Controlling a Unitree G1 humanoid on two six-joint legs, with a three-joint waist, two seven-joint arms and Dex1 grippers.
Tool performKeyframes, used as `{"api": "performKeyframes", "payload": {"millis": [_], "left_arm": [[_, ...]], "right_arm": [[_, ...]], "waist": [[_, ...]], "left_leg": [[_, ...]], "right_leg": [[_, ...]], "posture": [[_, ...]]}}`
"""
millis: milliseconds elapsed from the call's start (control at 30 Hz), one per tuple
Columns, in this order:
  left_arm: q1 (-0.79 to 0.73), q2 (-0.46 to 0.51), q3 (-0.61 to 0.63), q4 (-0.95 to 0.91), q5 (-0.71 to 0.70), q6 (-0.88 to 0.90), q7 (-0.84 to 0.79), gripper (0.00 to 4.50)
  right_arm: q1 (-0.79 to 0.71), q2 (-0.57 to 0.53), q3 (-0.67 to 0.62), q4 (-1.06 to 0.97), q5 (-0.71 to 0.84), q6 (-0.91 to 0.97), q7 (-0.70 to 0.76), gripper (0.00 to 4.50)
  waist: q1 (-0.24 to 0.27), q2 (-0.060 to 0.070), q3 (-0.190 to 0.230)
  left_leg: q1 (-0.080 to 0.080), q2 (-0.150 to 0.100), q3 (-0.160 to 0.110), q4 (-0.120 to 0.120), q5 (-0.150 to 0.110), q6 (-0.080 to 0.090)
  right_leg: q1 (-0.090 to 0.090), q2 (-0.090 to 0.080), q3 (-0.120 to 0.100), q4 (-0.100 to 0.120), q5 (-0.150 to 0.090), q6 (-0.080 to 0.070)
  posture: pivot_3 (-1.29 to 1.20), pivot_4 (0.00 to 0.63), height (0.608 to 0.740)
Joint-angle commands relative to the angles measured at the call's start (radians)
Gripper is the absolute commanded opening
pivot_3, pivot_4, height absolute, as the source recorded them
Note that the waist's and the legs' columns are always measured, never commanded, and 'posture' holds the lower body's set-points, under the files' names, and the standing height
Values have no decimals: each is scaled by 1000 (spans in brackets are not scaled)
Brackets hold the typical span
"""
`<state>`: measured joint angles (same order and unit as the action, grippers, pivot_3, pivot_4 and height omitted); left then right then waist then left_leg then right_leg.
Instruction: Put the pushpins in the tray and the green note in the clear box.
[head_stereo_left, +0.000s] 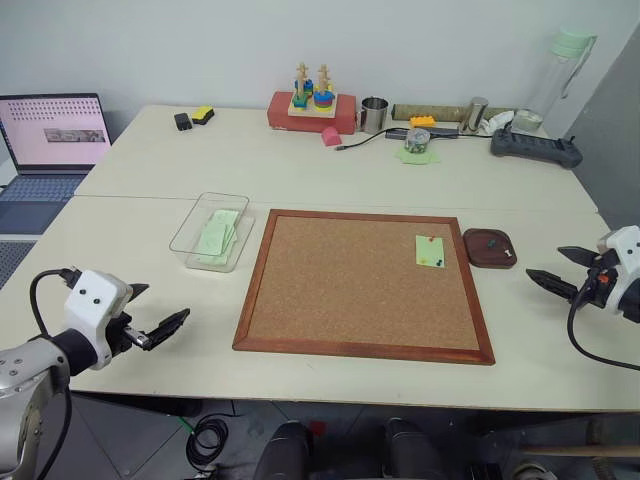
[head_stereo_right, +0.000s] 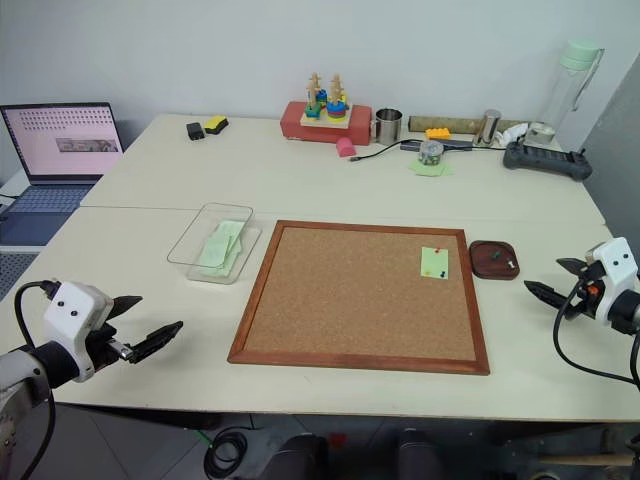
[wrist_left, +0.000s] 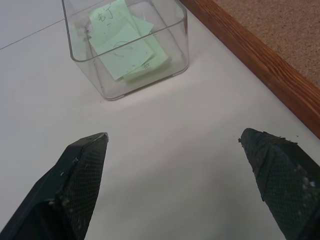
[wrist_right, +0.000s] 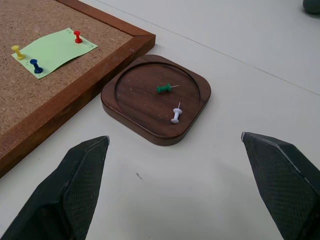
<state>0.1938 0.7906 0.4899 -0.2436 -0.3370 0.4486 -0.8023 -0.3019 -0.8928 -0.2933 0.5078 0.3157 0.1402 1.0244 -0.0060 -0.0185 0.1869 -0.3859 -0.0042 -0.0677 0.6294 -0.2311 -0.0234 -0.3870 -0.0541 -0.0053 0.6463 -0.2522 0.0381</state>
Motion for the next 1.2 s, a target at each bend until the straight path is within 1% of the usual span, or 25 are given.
{"api": "performKeyframes", "payload": {"millis": [33, 267, 367, 667, 767, 867, 967, 1033, 1067, 1100, 1133, 1200], "left_arm": [[-25, 15, 10, -30, -21, 7, 4, 4494], [-80, 16, -3, -6, -35, 6, 1, 4494], [-109, -7, -3, -23, -66, 12, 7, 4494], [-105, 12, -17, -65, -107, 54, -16, 4494], [-119, 18, -17, -75, -140, 73, -37, 4494], [-185, 29, -65, -83, -160, 100, -46, 4494], [-215, 43, -107, -88, -160, 103, -71, 4494], [-235, 47, -142, -86, -152, 93, -85, 4152], [-256, 46, -169, -85, -149, 92, -89, 4059], [-279, 44, -202, -82, -137, 88, -90, 3797], [-295, 43, -224, -79, -129, 85, -90, 3666], [-347, 23, -285, -72, -115, 75, -88, 3261]], "right_arm": [[-2, -19, -28, -29, 15, -6, 9, 4467], [5, -21, -39, -47, 23, 4, 4, 4467], [12, -21, -41, -60, 27, 11, 3, 4467], [65, -9, -61, -140, 50, 58, -8, 4467], [81, -5, -67, -176, 60, 75, -9, 4467], [112, -2, -71, -253, 77, 104, -5, 4467], [132, -1, -79, -310, 91, 134, -15, 4467], [141, 1, -88, -342, 104, 155, -21, 4500], [148, 1, -93, -357, 112, 167, -23, 4500], [156, 2, -98, -374, 119, 179, -22, 4500], [163, 2, -100, -387, 125, 188, -23, 4500], [176, 3, -101, -419, 138, 207, -26, 4500]], "waist": [[0, 0, 0], [0, 0, 0], [0, 0, 0], [0, 0, 0], [0, 0, 0], [1, 0, 0], [2, 0, 0], [2, 0, 0], [2, 0, 0], [2, 0, 0], [3, 0, 0], [3, 0, 0]], "left_leg": [[0, 0, 0, 0, 0, 0], [0, 0, 0, 0, 0, 0], [0, 0, 0, 0, 0, 0], [0, 0, 0, 0, 0, 0], [0, 0, 1, 0, 0, 0], [0, 0, 0, 0, 0, 0], [0, 0, 0, 0, 0, 0], [0, -1, 1, 0, 0, 0], [0, -1, 1, 0, 0, 0], [0, -1, 1, 0, 0, 0], [0, -1, 1, 0, 0, 0], [0, -1, 1, 0, 0, 0]], "right_leg": [[0, 0, 0, 0, 0, 0], [0, 0, 0, 0, 0, 0], [0, 0, 0, 0, 1, 0], [0, 0, 0, 0, 1, 0], [0, 0, 1, 0, 0, 1], [0, 0, 0, 0, 0, 1], [0, 0, 0, 1, 0, 2], [0, 0, 1, 0, 0, 2], [0, 0, 1, 0, 1, 2], [0, 0, 1, 0, 1, 2], [0, 0, 1, 0, 1, 1], [0, 1, 1, 0, 0, 2]], "posture": [[0, 150, 740], [0, 150, 740], [0, 150, 740], [0, 150, 740], [0, 150, 740], [0, 150, 740], [0, 150, 740], [0, 150, 740], [0, 150, 740], [0, 150, 740], [0, 150, 740], [0, 150, 740]]}}
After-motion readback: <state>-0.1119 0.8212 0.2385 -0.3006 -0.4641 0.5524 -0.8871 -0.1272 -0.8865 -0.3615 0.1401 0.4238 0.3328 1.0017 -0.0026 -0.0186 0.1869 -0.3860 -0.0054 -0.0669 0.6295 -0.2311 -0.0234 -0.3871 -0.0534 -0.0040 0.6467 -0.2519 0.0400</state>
